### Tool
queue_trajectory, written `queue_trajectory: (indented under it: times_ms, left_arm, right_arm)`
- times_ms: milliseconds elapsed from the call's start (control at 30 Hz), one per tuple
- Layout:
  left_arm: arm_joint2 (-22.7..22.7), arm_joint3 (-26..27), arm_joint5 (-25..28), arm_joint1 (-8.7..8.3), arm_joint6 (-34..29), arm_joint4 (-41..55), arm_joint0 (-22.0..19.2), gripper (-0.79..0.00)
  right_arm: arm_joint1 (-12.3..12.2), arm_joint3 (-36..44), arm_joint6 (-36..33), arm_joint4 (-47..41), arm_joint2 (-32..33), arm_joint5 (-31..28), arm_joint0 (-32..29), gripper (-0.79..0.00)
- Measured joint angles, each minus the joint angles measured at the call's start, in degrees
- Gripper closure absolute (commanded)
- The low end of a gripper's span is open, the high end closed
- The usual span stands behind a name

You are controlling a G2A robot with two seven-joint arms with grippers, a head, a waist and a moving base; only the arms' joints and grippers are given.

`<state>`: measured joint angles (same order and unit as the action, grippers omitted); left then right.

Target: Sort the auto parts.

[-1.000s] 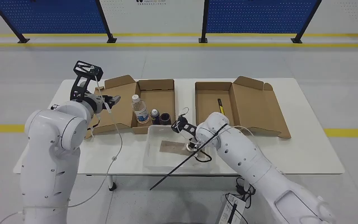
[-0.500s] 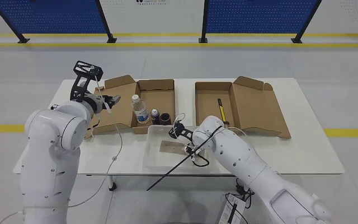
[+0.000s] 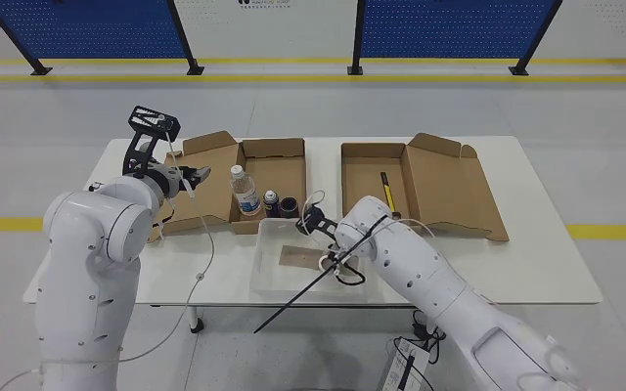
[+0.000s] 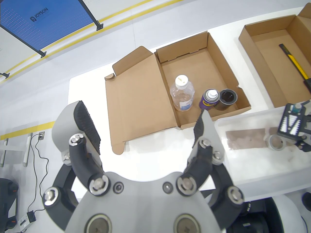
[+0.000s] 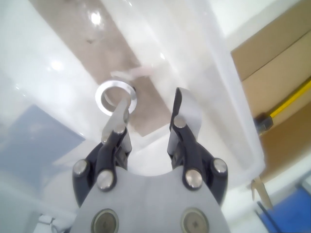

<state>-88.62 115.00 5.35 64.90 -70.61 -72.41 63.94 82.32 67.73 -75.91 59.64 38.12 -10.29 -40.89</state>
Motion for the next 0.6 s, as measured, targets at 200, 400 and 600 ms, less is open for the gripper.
queue_trajectory:
  times_ms: [200, 400, 600]
  left_arm:
    - [0.0, 0.0, 0.0, 0.00, 0.0, 0.0, 0.0, -0.785]
    - [0.0, 0.0, 0.0, 0.00, 0.0, 0.0, 0.0, -0.785]
    - [0.0, 0.0, 0.0, 0.00, 0.0, 0.0, 0.0, -0.785]
  right_arm:
    - [0.3, -1.2, -0.4, -0.2, -0.2, -0.8, 0.1, -0.363]
    - [0.8, -2.0, -0.2, -0.9, -0.7, -1.0, 0.2, -0.360]
    - [1.2, -2.9, 0.3, -1.3, -1.1, -1.4, 0.2, -0.351]
